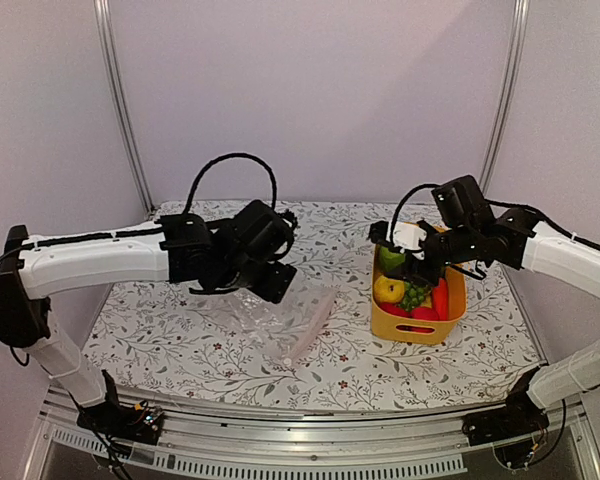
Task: Place the food in the zip-top bag and seal the zipper
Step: Adjust the zipper food storage bag at the center of the board, then pick up the zipper food storage bag at the center of the board.
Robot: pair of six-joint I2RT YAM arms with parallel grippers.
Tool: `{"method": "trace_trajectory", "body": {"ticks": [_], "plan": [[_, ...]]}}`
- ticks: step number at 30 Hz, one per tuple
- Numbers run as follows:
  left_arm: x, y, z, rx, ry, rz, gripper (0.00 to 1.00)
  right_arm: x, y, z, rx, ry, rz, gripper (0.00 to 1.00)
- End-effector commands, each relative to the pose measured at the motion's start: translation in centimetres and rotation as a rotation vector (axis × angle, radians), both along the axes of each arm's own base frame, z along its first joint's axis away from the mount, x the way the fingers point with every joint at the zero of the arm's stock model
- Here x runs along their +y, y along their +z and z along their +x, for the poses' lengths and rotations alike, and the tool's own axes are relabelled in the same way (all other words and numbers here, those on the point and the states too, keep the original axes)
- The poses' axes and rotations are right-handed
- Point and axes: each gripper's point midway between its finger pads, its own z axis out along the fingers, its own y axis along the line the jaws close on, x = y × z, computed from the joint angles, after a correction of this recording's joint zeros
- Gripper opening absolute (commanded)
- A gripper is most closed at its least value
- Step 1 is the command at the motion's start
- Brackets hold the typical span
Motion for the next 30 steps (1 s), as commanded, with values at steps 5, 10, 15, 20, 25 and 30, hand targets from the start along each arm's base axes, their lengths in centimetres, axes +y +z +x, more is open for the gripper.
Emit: {"method": "trace_trajectory", "body": {"ticks": [5, 10, 15, 20, 25, 30], "plan": [[-5.3, -3.5, 0.5, 0.052, 0.097, 0.19, 0.62, -8.2, 0.9, 2.5, 0.1, -0.361, 0.373, 0.53], [-7.5, -6.5, -0.4, 0.11, 0.124, 0.265, 0.56, -12.4, 1.8, 3.6, 0.074, -0.5, 0.475, 0.54], [-7.7, -9.3, -1.0, 0.158, 0.15, 0.313, 0.57, -13.2, 2.0, 3.7, 0.051, -0.525, 0.487, 0.54], [-8.1, -11.1, -1.3, 0.19, 0.148, 0.32, 0.6, -13.0, 1.6, 3.5, 0.059, -0.51, 0.484, 0.54], [-8.5, -12.6, -1.3, 0.206, 0.143, 0.351, 0.62, -12.8, 1.3, 3.4, 0.071, -0.498, 0.481, 0.55], [-8.0, -13.6, -1.0, 0.195, 0.151, 0.404, 0.61, -12.8, 1.1, 3.4, 0.074, -0.496, 0.476, 0.55]]}}
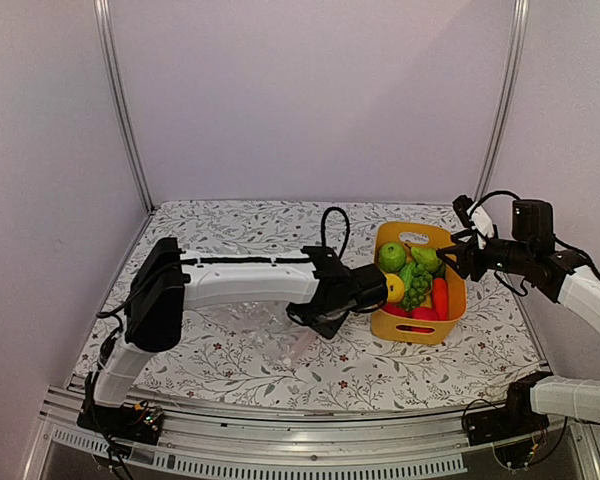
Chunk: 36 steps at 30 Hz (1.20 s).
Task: Place the food in the zip-top bag and seal the zipper
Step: Pick up the zipper food storage bag at the center of the board.
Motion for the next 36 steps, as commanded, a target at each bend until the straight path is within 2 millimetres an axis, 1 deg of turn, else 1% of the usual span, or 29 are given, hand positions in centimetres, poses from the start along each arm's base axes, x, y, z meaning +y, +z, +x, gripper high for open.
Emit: {"method": "trace_trajectory", "body": {"ticks": [1, 4, 6, 9, 12, 16, 17, 21, 22, 23, 24, 25, 26, 29, 32, 33, 34, 36], "plan": [[0.6, -0.9, -0.2, -0.005, 0.001, 0.07, 0.61, 0.1, -0.5, -0.1, 0.013, 0.008, 0.009, 0.55], [1.4, -1.2, 0.0, -0.021, 0.009, 0.131, 0.59, 0.1, -0.6, -0.1, 0.013, 0.008, 0.006, 0.55], [1.7, -1.5, 0.1, -0.021, 0.019, 0.15, 0.54, 0.1, -0.6, -0.1, 0.014, 0.007, 0.005, 0.55], [1.9, -1.2, 0.3, -0.036, 0.033, 0.155, 0.39, 0.1, -1.0, 0.0, 0.023, 0.008, 0.003, 0.55], [2.3, -0.4, 0.6, -0.057, 0.039, 0.155, 0.19, 0.2, -1.2, 0.1, 0.031, 0.009, 0.001, 0.55], [3.4, 1.5, 1.3, -0.092, 0.053, 0.15, 0.02, 0.1, -1.3, 0.4, 0.036, 0.006, -0.003, 0.55], [3.7, 2.2, 1.5, -0.104, 0.059, 0.144, 0.0, 0.1, -1.2, 0.5, 0.038, 0.001, -0.006, 0.55], [5.0, 5.3, 2.3, -0.146, 0.073, 0.081, 0.0, 0.8, -1.2, 0.6, 0.088, 0.055, -0.02, 0.55], [5.3, 6.1, 2.4, -0.159, 0.074, 0.066, 0.0, 0.9, -1.3, 0.8, 0.095, 0.066, -0.034, 0.57], [5.7, 6.9, 2.4, -0.17, 0.079, 0.049, 0.0, 0.8, -1.8, 1.3, 0.112, 0.062, -0.048, 0.64], [6.0, 7.7, 2.5, -0.179, 0.083, 0.036, 0.0, 0.9, -2.1, 1.6, 0.124, 0.06, -0.053, 0.69], [6.2, 8.4, 2.6, -0.185, 0.085, 0.021, 0.0, 1.1, -2.3, 1.7, 0.138, 0.071, -0.052, 0.74], [6.3, 9.2, 2.7, -0.193, 0.081, 0.005, 0.0, 1.4, -2.7, 1.9, 0.158, 0.088, -0.054, 0.77], [5.9, 11.2, 3.0, -0.22, 0.058, -0.047, 0.0, 2.2, -2.6, 2.2, 0.193, 0.136, -0.046, 0.78], [5.3, 13.0, 3.3, -0.251, 0.041, -0.124, 0.0, 3.3, -3.3, 2.7, 0.271, 0.185, -0.06, 0.78], [5.0, 13.4, 3.4, -0.258, 0.037, -0.146, 0.0, 3.8, -4.2, 2.8, 0.312, 0.199, -0.072, 0.78], [4.9, 13.7, 3.5, -0.264, 0.035, -0.167, 0.0, 4.3, -4.5, 2.8, 0.329, 0.217, -0.089, 0.78], [4.8, 14.0, 3.8, -0.271, 0.035, -0.197, 0.0, 5.1, -5.9, 3.0, 0.371, 0.231, -0.14, 0.8]]}}
